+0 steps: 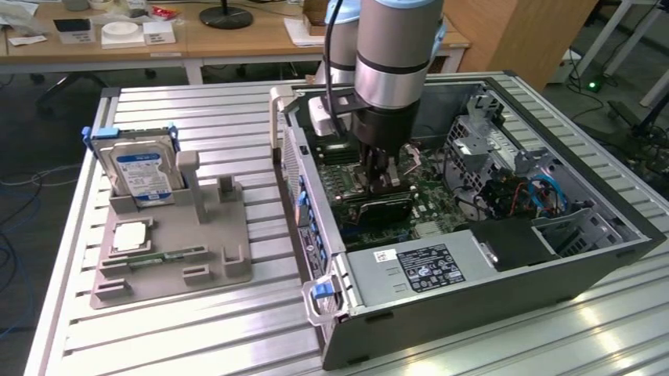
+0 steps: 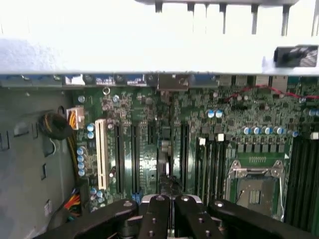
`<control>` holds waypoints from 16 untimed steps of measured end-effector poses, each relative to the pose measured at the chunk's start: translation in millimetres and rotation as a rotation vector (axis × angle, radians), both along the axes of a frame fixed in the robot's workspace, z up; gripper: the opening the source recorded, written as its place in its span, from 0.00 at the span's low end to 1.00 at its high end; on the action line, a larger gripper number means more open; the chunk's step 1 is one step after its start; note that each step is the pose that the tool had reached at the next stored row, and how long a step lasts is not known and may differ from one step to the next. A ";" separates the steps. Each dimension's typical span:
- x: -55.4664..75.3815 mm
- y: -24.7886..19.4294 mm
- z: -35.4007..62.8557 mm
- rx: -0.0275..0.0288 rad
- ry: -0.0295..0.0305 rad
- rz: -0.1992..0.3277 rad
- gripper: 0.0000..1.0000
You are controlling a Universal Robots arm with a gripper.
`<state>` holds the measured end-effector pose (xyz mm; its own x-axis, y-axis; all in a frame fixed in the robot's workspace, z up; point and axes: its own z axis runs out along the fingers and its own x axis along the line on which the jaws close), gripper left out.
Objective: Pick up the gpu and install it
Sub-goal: 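Press down on the gpu until it lock into place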
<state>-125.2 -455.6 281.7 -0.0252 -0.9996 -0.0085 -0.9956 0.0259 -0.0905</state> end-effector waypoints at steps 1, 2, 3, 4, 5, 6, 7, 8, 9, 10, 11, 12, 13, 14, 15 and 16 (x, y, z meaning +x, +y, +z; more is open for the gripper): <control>0.0 0.0 0.7 0.0001 0.0113 0.000 0.11; -0.1 0.0 0.9 0.0001 0.0228 0.000 0.11; -0.3 0.0 1.0 0.0002 0.0350 0.000 0.11; -0.6 0.0 1.0 0.0001 0.0487 0.000 0.11; -1.2 0.0 1.1 -0.0001 0.0608 0.000 0.11; -1.4 0.0 1.1 -0.0001 0.0717 0.000 0.11; -1.5 0.0 1.2 -0.0001 0.0781 0.000 0.11; -1.7 0.0 1.3 -0.0006 0.0799 0.000 0.11; -2.0 0.0 1.3 -0.0009 0.0806 0.004 0.11; -2.0 0.1 1.1 -0.0011 0.0812 0.013 0.11; -2.0 0.2 1.1 -0.0018 0.0814 0.026 0.11; -2.1 0.2 1.1 -0.0026 0.0817 0.039 0.11; -2.1 0.2 1.2 -0.0033 0.0822 0.052 0.11; -2.2 0.2 1.1 -0.0038 0.0828 0.062 0.11; -2.2 0.2 1.1 -0.0039 0.0829 0.063 0.11; -2.5 0.3 1.0 -0.0038 0.0830 0.063 0.11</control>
